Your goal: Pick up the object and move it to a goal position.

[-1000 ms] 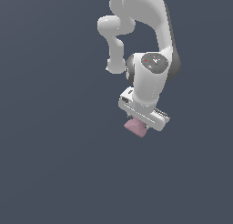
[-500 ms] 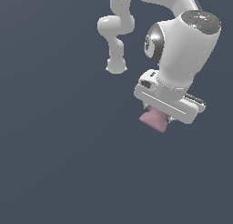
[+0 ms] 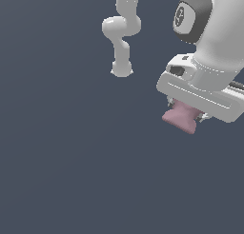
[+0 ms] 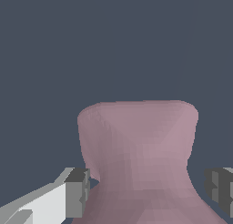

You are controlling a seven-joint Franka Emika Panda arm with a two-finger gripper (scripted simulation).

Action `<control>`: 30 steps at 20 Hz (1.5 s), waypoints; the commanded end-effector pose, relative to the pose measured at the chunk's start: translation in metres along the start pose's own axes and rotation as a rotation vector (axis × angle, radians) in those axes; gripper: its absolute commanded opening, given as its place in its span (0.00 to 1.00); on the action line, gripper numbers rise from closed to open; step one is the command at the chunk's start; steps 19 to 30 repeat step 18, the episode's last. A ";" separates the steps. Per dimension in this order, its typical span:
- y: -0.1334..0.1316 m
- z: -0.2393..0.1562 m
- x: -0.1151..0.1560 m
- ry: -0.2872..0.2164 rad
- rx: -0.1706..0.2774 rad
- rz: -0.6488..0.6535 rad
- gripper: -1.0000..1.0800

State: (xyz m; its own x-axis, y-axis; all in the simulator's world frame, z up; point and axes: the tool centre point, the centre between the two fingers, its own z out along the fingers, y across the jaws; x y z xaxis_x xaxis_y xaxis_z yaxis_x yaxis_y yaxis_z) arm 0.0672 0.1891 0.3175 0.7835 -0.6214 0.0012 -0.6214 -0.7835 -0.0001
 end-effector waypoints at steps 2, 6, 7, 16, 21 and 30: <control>-0.010 -0.016 -0.002 -0.001 0.000 0.000 0.00; -0.018 -0.028 -0.003 -0.001 0.000 0.000 0.00; -0.020 -0.030 -0.003 -0.001 0.000 0.000 0.00; -0.027 -0.040 -0.004 -0.001 0.000 0.000 0.00; -0.027 -0.040 -0.003 -0.001 0.000 0.000 0.00; -0.027 -0.040 -0.003 -0.001 0.000 0.000 0.00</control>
